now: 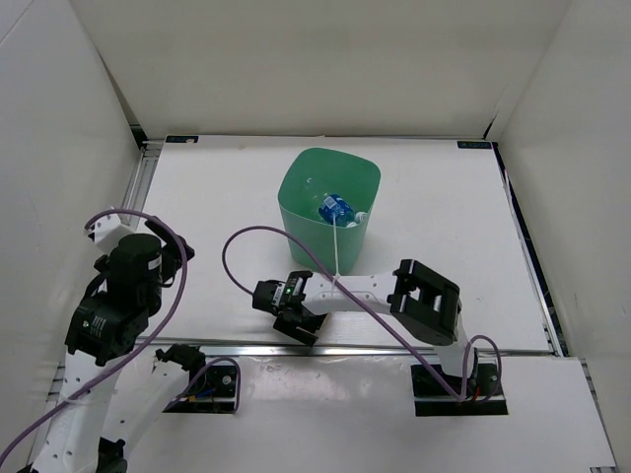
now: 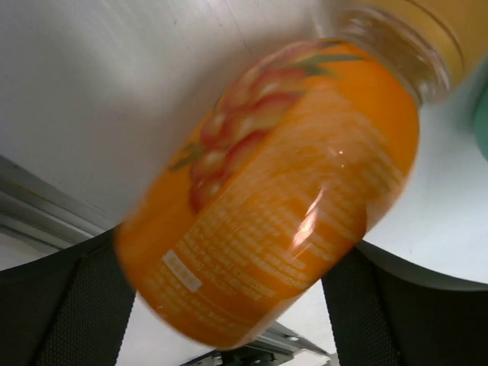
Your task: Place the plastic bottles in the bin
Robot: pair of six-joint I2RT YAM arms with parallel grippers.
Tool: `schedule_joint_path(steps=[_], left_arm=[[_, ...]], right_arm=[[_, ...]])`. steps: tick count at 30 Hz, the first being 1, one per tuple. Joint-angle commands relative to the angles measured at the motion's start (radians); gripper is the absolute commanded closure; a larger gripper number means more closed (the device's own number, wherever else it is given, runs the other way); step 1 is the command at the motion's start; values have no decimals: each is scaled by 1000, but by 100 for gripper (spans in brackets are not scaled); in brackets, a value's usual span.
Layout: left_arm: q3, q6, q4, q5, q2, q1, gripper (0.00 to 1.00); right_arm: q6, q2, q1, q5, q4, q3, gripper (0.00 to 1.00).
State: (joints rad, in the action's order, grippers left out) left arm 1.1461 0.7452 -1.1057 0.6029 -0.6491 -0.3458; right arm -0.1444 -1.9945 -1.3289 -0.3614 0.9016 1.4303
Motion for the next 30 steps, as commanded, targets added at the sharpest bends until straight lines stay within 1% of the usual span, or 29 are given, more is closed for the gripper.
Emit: schedule_joint_path(steps=[1, 2, 3, 5, 9, 11, 13, 14, 15, 16, 17, 18, 20, 22, 23, 24, 26, 27, 28, 29, 30], left_arm=[[41, -14, -45, 17, 26, 5, 0], [41, -14, -54, 26, 26, 5, 0], [41, -14, -54, 26, 26, 5, 0], [41, -23, -65, 35, 26, 5, 0], [27, -32, -65, 35, 46, 5, 0], [17, -32, -52, 35, 46, 5, 0], [6, -32, -42, 35, 46, 5, 0], [-3, -43, -42, 35, 46, 5, 0], [-3, -43, -31, 26, 46, 5, 0], [-3, -43, -31, 26, 46, 5, 0], [-3, -55, -22, 26, 46, 5, 0], [-12, -55, -22, 26, 46, 5, 0], [-23, -88, -10, 3, 46, 5, 0], [-58, -121, 23, -75, 23, 5, 0], [-77, -169, 41, -119, 2, 5, 0], [-97, -188, 97, -224, -12, 5, 0], [-170, -239, 164, -334, -41, 5, 0], [-195, -250, 200, -424, -72, 5, 0], [-248, -262, 281, -460, -87, 5, 0], [-270, -271, 314, -477, -104, 5, 0], [-288, -299, 345, -488, -142, 5, 0]], right_arm=[[-63, -47, 11, 42, 6, 28, 12], [-85, -47, 20, 42, 20, 42, 26], [-99, -47, 20, 33, 46, 61, 34], [-133, -47, 20, 24, 68, 109, 46], [-155, -10, 20, -11, 101, 168, 53], [-155, -10, 20, -11, 115, 182, 53], [-164, -1, 20, -2, 144, 203, 39], [-164, 22, 20, 12, 145, 203, 37], [-164, 36, 20, 27, 145, 203, 29], [-164, 63, 20, 42, 132, 212, 24], [-164, 78, 20, 55, 132, 213, 17], [-179, 91, 20, 55, 120, 223, 0], [-188, 112, 20, 64, 120, 261, 0], [-188, 121, 31, 79, 120, 301, 0], [-188, 122, 31, 79, 120, 324, 0], [-188, 132, 31, 79, 120, 375, 0], [-188, 174, 31, 67, 129, 424, 0], [-202, 221, 31, 58, 129, 474, 0], [-231, 249, 31, 38, 138, 501, 0], [-248, 278, 31, 26, 138, 525, 0], [-265, 343, 42, 16, 138, 550, 0]])
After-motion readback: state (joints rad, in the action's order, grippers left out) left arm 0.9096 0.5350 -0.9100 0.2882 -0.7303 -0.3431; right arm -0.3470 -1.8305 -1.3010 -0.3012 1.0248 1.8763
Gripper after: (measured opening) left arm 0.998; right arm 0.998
